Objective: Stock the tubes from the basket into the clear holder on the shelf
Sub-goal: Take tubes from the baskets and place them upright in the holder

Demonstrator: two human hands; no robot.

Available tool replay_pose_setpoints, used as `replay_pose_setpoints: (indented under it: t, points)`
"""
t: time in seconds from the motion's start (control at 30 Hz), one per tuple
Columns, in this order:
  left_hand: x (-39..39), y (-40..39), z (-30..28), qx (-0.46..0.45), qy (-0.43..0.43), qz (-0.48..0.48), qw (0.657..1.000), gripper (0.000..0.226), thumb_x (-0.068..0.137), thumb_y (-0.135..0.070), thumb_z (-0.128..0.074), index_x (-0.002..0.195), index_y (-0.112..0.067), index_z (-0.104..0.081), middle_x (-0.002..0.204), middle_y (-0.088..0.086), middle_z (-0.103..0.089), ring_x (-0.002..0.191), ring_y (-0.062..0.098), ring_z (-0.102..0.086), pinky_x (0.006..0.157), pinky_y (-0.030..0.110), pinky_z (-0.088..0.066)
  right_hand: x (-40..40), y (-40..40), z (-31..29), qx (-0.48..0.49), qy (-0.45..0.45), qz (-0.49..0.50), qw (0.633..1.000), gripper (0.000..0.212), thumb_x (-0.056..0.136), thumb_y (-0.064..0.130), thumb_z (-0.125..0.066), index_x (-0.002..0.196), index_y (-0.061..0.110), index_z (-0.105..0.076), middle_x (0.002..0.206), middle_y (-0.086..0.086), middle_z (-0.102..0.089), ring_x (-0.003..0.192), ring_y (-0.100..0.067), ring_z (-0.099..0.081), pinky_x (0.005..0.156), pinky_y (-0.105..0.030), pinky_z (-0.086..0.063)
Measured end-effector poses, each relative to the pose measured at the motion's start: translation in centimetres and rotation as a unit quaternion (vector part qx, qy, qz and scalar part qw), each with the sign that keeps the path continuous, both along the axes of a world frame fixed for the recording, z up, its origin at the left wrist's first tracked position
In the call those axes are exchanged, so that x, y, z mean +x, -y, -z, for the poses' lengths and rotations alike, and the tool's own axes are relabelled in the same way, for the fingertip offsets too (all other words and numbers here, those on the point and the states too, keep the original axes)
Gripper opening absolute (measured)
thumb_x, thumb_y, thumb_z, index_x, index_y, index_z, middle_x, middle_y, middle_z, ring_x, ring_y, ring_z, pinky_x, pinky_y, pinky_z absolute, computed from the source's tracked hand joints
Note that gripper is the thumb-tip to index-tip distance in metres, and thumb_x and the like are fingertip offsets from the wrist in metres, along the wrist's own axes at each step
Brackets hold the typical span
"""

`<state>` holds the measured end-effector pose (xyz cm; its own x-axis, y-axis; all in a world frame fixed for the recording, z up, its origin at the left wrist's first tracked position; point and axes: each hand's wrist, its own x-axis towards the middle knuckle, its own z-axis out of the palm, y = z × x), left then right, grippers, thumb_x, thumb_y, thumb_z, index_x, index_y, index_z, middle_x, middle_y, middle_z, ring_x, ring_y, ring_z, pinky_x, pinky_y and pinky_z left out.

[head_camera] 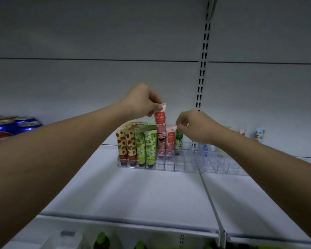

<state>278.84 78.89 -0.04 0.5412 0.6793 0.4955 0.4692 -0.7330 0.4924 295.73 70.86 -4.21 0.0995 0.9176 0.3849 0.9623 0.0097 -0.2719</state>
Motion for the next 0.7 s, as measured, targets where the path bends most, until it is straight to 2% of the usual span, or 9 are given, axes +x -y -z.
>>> replay_pose_setpoints:
  t: [0.13, 0.2, 0.27, 0.37, 0.47, 0.57, 0.7]
  points:
    - [0.3, 1.3, -0.2, 0.030, -0.034, -0.021, 0.999, 0.012, 0.089, -0.018, -0.068, 0.097, -0.013, -0.074, 0.081, -0.001, -0.070, 0.066, 0.010, -0.060, 0.063, 0.026, -0.052, -1.5, 3.3, 2.1, -0.094, 0.020, -0.042, 0.994, 0.021, 0.097, 0.029, -0.054, 0.100, 0.017, -0.071, 0.102, -0.001, -0.070, 0.088, -0.015, -0.064, 0.082, -0.034, -0.053]
    - [0.5, 1.8, -0.1, 0.036, -0.038, -0.027, 0.998, 0.015, 0.088, -0.017, -0.069, 0.101, -0.011, -0.074, 0.088, 0.002, -0.071, 0.066, 0.008, -0.059, 0.062, 0.023, -0.050, -2.4, 4.6, 3.8, -0.121, 0.012, -0.068, 0.990, 0.027, 0.098, 0.039, -0.051, 0.104, 0.020, -0.069, 0.108, 0.000, -0.069, 0.091, -0.012, -0.063, 0.084, -0.033, -0.052]
    - [0.8, 2.1, 0.2, 0.046, -0.043, -0.033, 0.997, 0.017, 0.087, -0.017, -0.070, 0.102, -0.010, -0.074, 0.088, 0.001, -0.070, 0.065, 0.003, -0.055, 0.059, 0.020, -0.044, -3.1, 5.5, 5.9, -0.130, 0.007, -0.086, 0.988, 0.035, 0.096, 0.048, -0.049, 0.115, 0.024, -0.066, 0.124, 0.002, -0.064, 0.104, -0.013, -0.060, 0.093, -0.036, -0.049]
    - [1.2, 2.4, 0.8, 0.057, -0.050, -0.047, 0.996, 0.018, 0.085, -0.016, -0.072, 0.102, -0.009, -0.074, 0.094, 0.003, -0.072, 0.069, 0.005, -0.058, 0.069, 0.024, -0.047, -3.6, 6.4, 8.9, -0.146, -0.005, -0.082, 0.986, 0.056, 0.090, 0.064, -0.041, 0.132, 0.029, -0.054, 0.143, 0.003, -0.049, 0.126, -0.019, -0.048, 0.106, -0.043, -0.040]
    - [1.6, 2.3, 1.6, 0.063, -0.043, -0.069, 0.995, 0.017, 0.083, -0.017, -0.074, 0.099, -0.011, -0.075, 0.096, 0.003, -0.073, 0.076, 0.009, -0.062, 0.074, 0.026, -0.049, -3.5, 7.0, 11.4, -0.183, 0.012, -0.088, 0.979, 0.067, 0.092, 0.069, -0.029, 0.149, 0.034, -0.031, 0.159, 0.007, -0.026, 0.145, -0.015, -0.023, 0.119, -0.044, -0.019]
    - [1.9, 1.8, 2.5, 0.070, -0.039, -0.089, 0.993, 0.015, 0.083, -0.016, -0.074, 0.098, -0.012, -0.075, 0.097, 0.002, -0.073, 0.081, 0.012, -0.064, 0.077, 0.027, -0.050, -3.4, 7.5, 12.7, -0.187, 0.004, -0.083, 0.979, 0.066, 0.094, 0.068, -0.024, 0.153, 0.039, -0.017, 0.163, 0.011, -0.009, 0.149, -0.009, -0.004, 0.120, -0.038, -0.001]
    - [2.6, 1.1, 3.1, 0.072, -0.054, -0.109, 0.990, 0.014, 0.084, -0.015, -0.074, 0.097, -0.013, -0.076, 0.098, 0.003, -0.073, 0.082, 0.012, -0.061, 0.075, 0.025, -0.046, -3.6, 7.5, 12.6, -0.182, 0.007, -0.076, 0.980, 0.065, 0.095, 0.067, -0.024, 0.153, 0.038, -0.017, 0.163, 0.010, -0.008, 0.149, -0.009, -0.004, 0.119, -0.039, -0.001]
